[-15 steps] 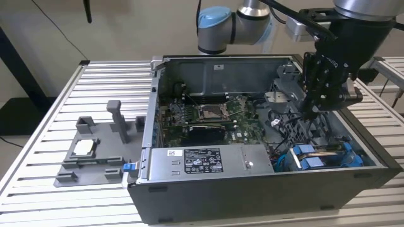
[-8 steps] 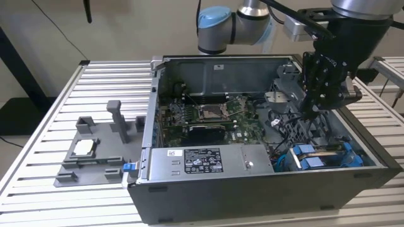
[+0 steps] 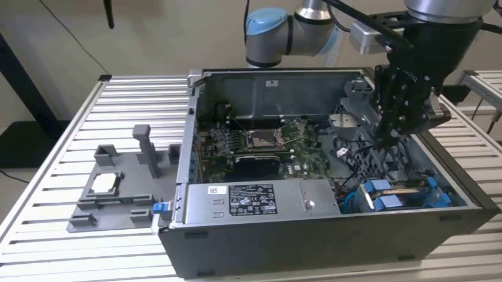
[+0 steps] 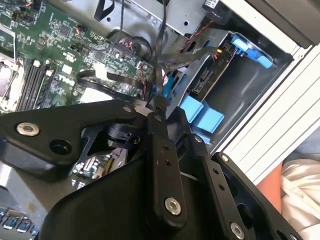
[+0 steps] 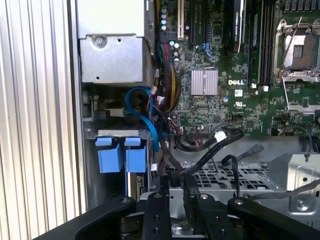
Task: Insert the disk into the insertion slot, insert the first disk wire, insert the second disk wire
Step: 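Insert the second disk wire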
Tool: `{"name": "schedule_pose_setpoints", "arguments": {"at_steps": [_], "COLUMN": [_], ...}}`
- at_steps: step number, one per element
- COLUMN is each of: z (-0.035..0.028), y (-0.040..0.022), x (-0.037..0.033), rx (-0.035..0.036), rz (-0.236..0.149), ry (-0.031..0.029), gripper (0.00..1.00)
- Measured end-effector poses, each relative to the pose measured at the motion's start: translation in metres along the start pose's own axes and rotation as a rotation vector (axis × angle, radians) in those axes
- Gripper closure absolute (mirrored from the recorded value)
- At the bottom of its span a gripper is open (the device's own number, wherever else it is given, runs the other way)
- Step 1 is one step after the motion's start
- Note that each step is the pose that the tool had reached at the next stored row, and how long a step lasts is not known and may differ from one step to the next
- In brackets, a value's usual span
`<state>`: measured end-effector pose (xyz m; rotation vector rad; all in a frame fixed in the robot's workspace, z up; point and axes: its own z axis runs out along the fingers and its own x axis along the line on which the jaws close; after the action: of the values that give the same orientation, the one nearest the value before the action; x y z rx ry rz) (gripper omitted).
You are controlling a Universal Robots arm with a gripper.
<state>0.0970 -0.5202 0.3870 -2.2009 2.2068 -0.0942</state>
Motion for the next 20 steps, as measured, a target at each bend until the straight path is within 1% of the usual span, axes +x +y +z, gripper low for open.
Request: {"name": "schedule_pose_setpoints", "arguments": {"at_steps": [3,5,8,11,14,16,18,20], "z": [0.0009,0.0011,0.0011,0.0015,0.0025,0.0036,0.0046,0.0054], "y": [0.0008,0.0026,0.0074,0.0119,0.0158,0.0180,0.0200,0.0221], "x": [-0.0005,-0.0006,-0.0006,-0.0005,-0.0006,-0.0006,-0.0007,-0.0007], "rx": [0.0097,0.0192,0.0328,0.0423,0.0526,0.0610,0.0689,0.0754], "rz": [-0.017,-0.022,-0.024,-0.028,-0.032,-0.035,-0.039,-0.043], "ry": [0.0016,0.0025,0.0039,0.0058,0.0096,0.0123,0.0153,0.0189], "gripper": [0.73,0.73,0.73,0.73,0.73,0.73,0.73,0.73]}}
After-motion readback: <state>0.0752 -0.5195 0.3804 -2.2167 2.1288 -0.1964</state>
